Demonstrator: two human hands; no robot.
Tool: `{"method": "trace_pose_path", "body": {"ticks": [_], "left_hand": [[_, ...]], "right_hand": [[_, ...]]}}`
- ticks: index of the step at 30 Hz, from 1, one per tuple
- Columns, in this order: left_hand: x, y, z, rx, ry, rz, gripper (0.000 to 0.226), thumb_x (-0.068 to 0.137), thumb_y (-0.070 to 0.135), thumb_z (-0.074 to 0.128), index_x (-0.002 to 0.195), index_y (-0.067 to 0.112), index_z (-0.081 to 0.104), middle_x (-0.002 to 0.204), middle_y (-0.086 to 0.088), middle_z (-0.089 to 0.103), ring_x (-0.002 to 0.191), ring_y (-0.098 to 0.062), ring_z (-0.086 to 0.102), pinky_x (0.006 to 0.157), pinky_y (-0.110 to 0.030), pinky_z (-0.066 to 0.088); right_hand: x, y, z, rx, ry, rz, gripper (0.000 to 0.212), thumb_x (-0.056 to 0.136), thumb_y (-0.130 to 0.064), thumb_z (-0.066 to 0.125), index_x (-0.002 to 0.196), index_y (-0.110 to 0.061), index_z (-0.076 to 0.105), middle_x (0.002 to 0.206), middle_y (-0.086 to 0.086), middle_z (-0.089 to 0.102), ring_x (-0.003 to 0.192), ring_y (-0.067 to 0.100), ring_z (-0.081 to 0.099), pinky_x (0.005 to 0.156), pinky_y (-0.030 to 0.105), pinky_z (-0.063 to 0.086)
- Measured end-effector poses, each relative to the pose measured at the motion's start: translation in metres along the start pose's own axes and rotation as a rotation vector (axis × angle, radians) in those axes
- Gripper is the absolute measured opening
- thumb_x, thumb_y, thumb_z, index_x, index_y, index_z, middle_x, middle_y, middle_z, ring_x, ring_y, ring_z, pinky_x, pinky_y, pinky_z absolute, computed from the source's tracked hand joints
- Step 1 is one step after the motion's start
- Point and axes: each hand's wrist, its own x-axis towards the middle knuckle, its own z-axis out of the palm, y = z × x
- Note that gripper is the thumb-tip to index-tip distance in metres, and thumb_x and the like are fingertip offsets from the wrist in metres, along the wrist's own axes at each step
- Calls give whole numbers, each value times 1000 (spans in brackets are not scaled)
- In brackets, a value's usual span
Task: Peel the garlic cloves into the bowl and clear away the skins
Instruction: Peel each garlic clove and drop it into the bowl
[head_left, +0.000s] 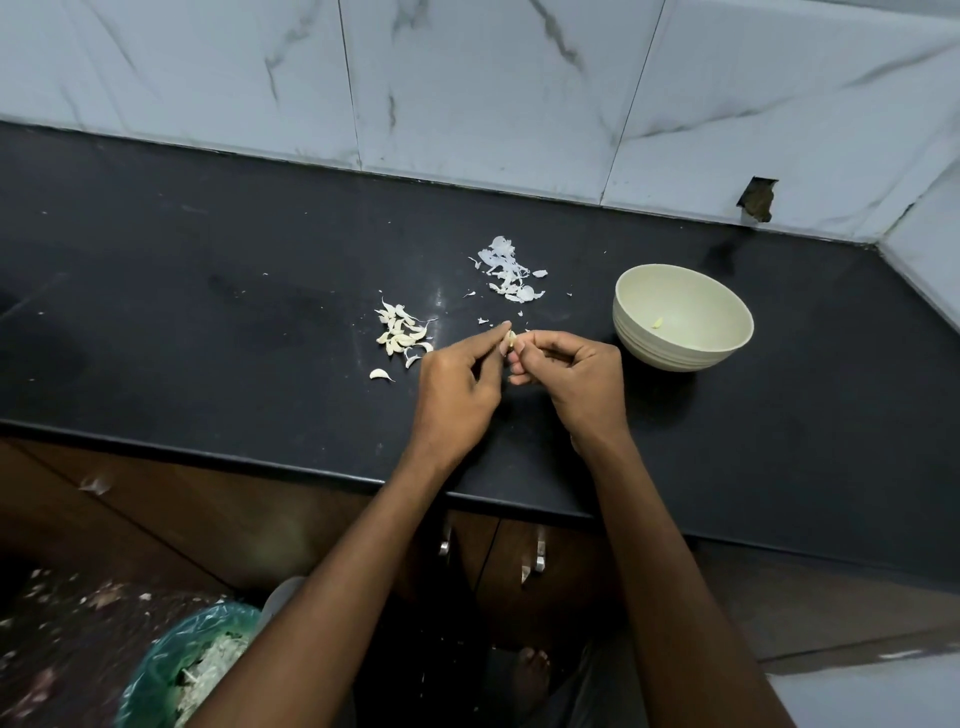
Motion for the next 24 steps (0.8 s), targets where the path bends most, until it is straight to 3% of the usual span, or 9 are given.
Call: {"method": "trace_pose_path", "body": {"ticks": [2, 4, 6, 8, 11, 18, 24], "left_hand": [[3, -2, -2, -182, -48, -158, 30, 96, 25, 65, 123, 15, 76, 111, 0, 79, 102, -24, 76, 93, -48, 60], [4, -1, -3, -320, -73, -247, 28, 96, 24, 67, 120, 11, 76, 110, -8, 79, 106, -30, 75, 97, -55, 57], [5, 1, -4, -413, -75, -294, 22, 100, 12, 67, 119, 1, 74, 104, -16, 78, 100, -31, 76, 93, -53, 60], [6, 4, -5, -492, -70, -323, 20, 101, 2, 63, 118, -4, 71, 99, -19, 78, 91, -25, 76, 88, -42, 63], [6, 8, -7, -595, -52, -365, 21, 101, -1, 61, 120, -9, 68, 99, -23, 77, 89, -24, 77, 83, -33, 64], [6, 9, -11, -739, -29, -413, 25, 102, 2, 60, 122, -12, 64, 108, -27, 75, 105, -38, 74, 94, -43, 61], [8, 4, -13, -776, 26, -446, 22, 100, 2, 63, 117, -12, 67, 102, -28, 75, 95, -37, 74, 90, -42, 63]], "right_hand": [[1, 1, 0, -6, 6, 5, 17, 93, 6, 69, 96, -7, 79, 84, 12, 79, 76, 20, 73, 74, 30, 64], [2, 2, -1, -11, 6, 7, 15, 93, 6, 70, 97, -6, 78, 84, 15, 78, 76, 22, 74, 74, 31, 64], [2, 2, -1, -8, -1, 11, 15, 93, 7, 69, 96, -4, 78, 83, 16, 78, 74, 23, 75, 74, 32, 64], [2, 2, -1, -5, 0, 19, 15, 93, 8, 69, 95, -4, 77, 81, 15, 78, 72, 22, 75, 72, 31, 64], [3, 2, -1, -1, 32, 27, 13, 93, 8, 69, 94, -2, 77, 81, 14, 78, 70, 20, 74, 68, 28, 63], [7, 5, -4, 68, 190, 66, 7, 96, 2, 69, 97, 2, 76, 76, 13, 75, 70, 19, 72, 66, 25, 60], [21, 10, -3, -100, 255, 18, 10, 98, -9, 70, 93, -3, 77, 76, 8, 75, 71, 17, 75, 71, 35, 64]]}}
